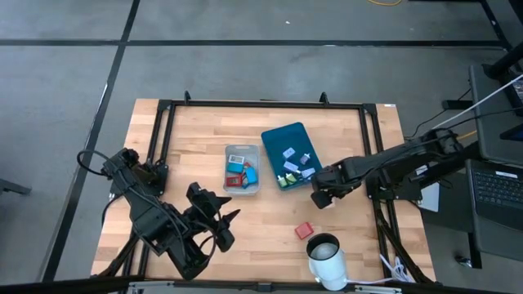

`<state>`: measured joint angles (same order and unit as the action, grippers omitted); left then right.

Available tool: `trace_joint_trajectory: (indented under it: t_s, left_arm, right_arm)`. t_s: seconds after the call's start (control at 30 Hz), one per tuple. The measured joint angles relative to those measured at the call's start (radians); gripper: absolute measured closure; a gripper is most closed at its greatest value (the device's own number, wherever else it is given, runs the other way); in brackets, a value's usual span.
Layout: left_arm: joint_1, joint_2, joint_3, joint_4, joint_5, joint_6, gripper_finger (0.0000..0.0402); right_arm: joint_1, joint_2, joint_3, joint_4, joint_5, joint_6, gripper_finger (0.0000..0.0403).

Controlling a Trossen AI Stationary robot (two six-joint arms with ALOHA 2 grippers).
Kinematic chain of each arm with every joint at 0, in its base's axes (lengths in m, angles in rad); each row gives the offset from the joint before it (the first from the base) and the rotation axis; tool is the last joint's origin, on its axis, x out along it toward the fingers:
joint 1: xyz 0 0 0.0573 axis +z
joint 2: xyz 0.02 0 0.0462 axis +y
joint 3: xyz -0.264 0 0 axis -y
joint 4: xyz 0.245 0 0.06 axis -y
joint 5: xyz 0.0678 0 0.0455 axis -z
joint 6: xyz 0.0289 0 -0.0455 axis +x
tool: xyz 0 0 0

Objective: Pick & Place Office items
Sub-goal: Put the pink charger adapter into the blue bin

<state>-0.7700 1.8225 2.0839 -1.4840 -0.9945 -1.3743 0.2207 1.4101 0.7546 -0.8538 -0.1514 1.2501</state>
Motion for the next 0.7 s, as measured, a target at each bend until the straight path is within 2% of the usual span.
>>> trace_joint_trajectory:
  t_s: [0.3, 0.47, 0.53, 0.63, 0.7]
  left_arm:
    - [0.0, 0.0, 0.0, -0.004, 0.028, 0.0, 0.0216]
    - [0.0, 0.0, 0.0, -0.01, 0.029, 0.008, 0.0216]
    - [0.0, 0.0, 0.0, -0.012, 0.029, 0.009, 0.0216]
    - [0.0, 0.0, 0.0, -0.012, 0.029, 0.017, 0.0216]
    - [0.0, 0.0, 0.0, -0.012, 0.029, 0.018, 0.0216]
  right_arm:
    - [0.0, 0.104, -0.037, 0.137, -0.032, 0.053, 0.014]
    - [-0.001, 0.113, -0.044, 0.159, -0.033, 0.085, 0.0145]
    - [-0.005, 0.111, -0.044, 0.158, -0.029, 0.086, 0.0163]
    - [-0.006, 0.11, -0.044, 0.159, -0.036, 0.083, 0.021]
    - [-0.006, 0.11, -0.041, 0.163, -0.04, 0.077, 0.0214]
